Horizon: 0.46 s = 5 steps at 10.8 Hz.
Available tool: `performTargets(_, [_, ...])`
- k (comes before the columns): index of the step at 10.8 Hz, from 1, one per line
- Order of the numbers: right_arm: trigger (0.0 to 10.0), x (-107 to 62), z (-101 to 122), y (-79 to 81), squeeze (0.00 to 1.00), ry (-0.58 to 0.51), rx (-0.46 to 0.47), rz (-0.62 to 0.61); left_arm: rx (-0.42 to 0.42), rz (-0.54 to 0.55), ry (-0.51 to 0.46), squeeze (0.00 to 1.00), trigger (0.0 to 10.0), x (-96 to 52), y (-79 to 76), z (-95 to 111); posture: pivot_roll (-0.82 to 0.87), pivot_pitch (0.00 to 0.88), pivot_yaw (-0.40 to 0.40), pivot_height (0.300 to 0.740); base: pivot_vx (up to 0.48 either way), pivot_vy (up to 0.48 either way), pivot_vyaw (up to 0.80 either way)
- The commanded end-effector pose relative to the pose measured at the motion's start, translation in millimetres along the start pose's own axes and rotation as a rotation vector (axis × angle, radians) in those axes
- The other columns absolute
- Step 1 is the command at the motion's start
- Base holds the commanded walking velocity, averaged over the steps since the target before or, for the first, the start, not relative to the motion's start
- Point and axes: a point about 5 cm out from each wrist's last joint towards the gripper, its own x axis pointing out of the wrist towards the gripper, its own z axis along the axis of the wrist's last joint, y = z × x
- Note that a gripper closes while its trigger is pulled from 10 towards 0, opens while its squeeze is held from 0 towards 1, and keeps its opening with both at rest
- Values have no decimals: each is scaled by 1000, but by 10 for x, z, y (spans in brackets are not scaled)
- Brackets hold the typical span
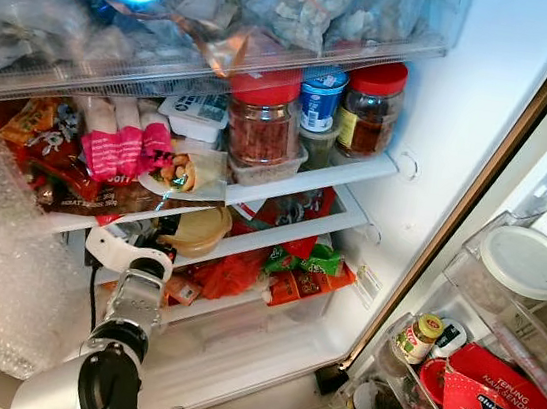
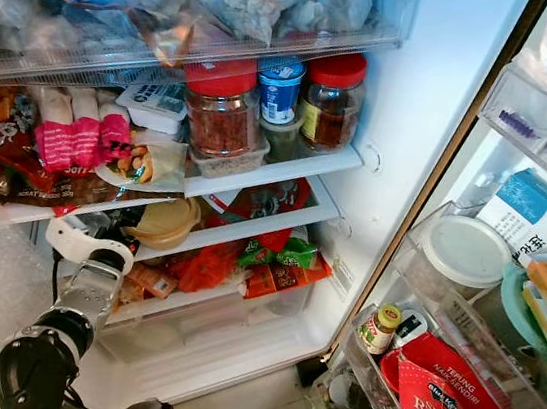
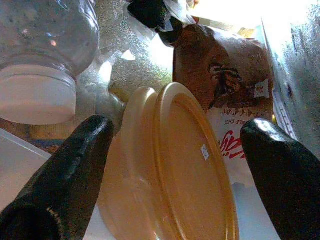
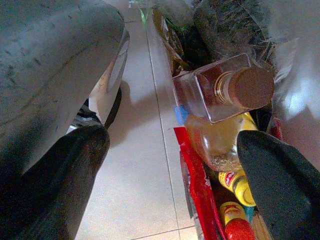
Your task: Restocking fridge
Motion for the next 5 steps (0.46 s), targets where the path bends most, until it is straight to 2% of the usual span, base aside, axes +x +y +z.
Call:
performTargets(1, [10000,36,179,95,0,-56,-3,32,10,-29,-18,0,10000,6,-20,56,-69,0,44,646,0,0,0])
performTargets(5, [10000,36,174,92,0,-51,-5,30,30,-63,27,0,10000,-52,0,-7,-65,0,47,646,0,0,0])
